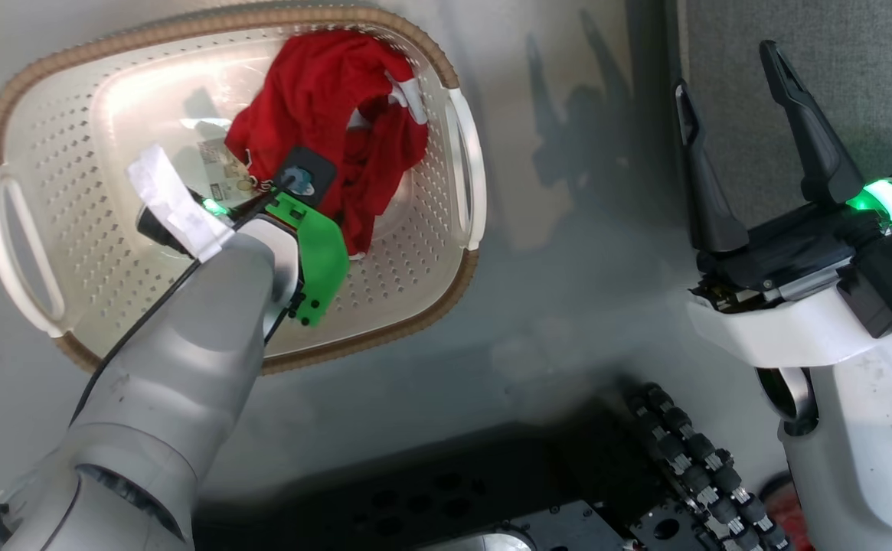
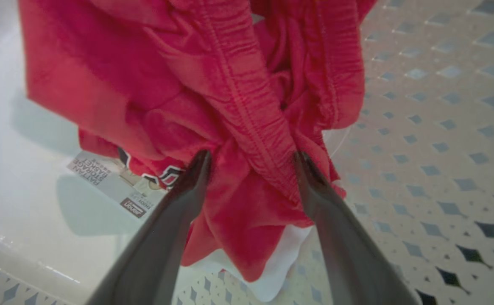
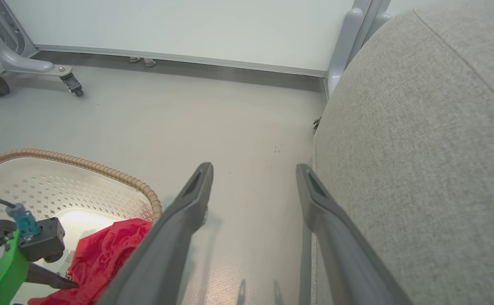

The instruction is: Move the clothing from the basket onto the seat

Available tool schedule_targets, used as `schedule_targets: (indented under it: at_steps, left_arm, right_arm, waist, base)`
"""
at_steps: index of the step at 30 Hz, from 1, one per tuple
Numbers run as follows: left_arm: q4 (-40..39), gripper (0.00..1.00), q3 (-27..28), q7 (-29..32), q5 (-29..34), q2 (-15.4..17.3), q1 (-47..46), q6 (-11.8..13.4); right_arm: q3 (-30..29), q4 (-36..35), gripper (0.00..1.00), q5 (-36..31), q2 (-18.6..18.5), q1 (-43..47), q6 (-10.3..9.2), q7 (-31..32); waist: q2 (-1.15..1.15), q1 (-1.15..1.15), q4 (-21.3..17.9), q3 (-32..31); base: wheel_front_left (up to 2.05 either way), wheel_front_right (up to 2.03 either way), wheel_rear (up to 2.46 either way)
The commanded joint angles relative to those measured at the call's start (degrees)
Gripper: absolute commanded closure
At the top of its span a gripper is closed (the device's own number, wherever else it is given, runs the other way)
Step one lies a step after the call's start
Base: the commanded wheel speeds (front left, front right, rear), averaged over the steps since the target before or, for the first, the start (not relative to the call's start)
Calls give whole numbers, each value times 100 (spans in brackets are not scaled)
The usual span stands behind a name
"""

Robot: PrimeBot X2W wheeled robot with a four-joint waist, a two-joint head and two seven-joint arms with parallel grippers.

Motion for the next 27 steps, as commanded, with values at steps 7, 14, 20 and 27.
schedule_targets:
  at_steps: [7, 14, 20, 27]
  left_arm:
    - [259, 0, 72, 105, -128, 8, -203, 314]
    - [342, 0, 80, 117, -165, 51, -235, 589]
    - [365, 85, 40, 202, -184, 151, -251, 579]
    - [370, 100, 146, 51, -350, 169, -259, 623]
  right_arm:
    - [69, -218, 0, -11, -21, -8, -6, -3]
    - [122, -375, 0, -9, -62, 100, -6, -3]
    - [89, -412, 0, -2, -90, 164, -6, -3]
    - [132, -388, 0, 7, -73, 53, -6, -3]
  waist:
    - [0, -1, -154, 250]
    - [0, -1, -186, 278]
    - [0, -1, -189, 303]
    - [0, -1, -153, 301]
  base:
    - [0, 0, 0]
    - [0, 0, 0]
    - [0, 0, 0]
    - [0, 0, 0]
